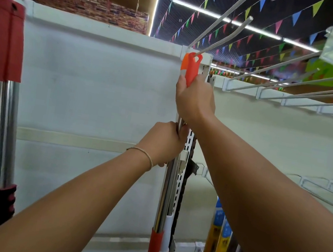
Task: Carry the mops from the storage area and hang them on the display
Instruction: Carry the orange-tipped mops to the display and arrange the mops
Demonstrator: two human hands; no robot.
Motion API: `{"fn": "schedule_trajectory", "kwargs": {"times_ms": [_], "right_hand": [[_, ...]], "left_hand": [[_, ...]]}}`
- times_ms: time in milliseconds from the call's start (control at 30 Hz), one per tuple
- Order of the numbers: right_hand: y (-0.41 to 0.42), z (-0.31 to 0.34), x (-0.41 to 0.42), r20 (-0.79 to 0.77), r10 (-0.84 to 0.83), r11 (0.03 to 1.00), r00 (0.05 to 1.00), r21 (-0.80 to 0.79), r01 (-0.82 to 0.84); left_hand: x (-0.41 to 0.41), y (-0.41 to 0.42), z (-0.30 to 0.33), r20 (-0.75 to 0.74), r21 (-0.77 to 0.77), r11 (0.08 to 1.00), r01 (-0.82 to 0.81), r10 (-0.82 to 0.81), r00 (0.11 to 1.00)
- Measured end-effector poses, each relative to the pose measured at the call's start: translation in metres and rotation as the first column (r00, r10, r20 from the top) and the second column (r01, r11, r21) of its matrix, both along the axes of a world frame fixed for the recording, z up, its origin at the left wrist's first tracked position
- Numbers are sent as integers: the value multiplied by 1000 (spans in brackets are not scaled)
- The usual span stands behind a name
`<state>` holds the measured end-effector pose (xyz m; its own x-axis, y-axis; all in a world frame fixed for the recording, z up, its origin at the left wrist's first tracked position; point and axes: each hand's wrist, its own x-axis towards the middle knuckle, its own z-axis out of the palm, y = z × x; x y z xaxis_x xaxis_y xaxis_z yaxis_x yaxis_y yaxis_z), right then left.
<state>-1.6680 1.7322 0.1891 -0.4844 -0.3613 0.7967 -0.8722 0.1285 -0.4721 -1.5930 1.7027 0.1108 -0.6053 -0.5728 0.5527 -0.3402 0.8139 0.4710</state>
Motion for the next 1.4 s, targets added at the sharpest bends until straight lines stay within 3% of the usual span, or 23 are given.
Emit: {"fn": "schedule_trajectory", "kwargs": {"times_ms": [133, 233, 367, 500, 633, 767, 1033, 1233, 1400], "right_hand": [[4, -13, 5, 46, -5, 998, 999, 56, 2], [14, -28, 9, 65, -16, 987, 998, 159, 6], [39, -82, 15, 53, -37, 963, 998, 270, 21], [61, -160, 19, 155, -63, 944, 986, 330, 8], [79, -221, 20, 234, -37, 946, 971, 322, -42], [91, -256, 24, 243, -8, 945, 970, 319, -72], [104, -328, 22, 362, 110, 921, 926, 314, -232], [121, -398, 30, 545, 147, 871, 826, 324, -369], [135, -472, 36, 614, 94, 812, 783, 408, -418]], "left_hand": [[3, 4, 0, 86, -10, 1000, -28, 29, 996], [8, 6, -22, 53, 124, 991, 47, -54, 997], [24, 7, -102, 205, 216, 970, 114, -159, 966], [46, 9, -181, 350, 281, 953, 114, -212, 912], [64, 15, -236, 365, 350, 929, 117, -250, 897], [68, 35, -263, 221, 407, 895, 182, -290, 931], [64, 51, -311, 254, 513, 856, -67, -77, 964], [75, 78, -368, 337, 601, 770, -212, -4, 942], [93, 102, -421, 345, 723, 644, -249, -25, 938]]}}
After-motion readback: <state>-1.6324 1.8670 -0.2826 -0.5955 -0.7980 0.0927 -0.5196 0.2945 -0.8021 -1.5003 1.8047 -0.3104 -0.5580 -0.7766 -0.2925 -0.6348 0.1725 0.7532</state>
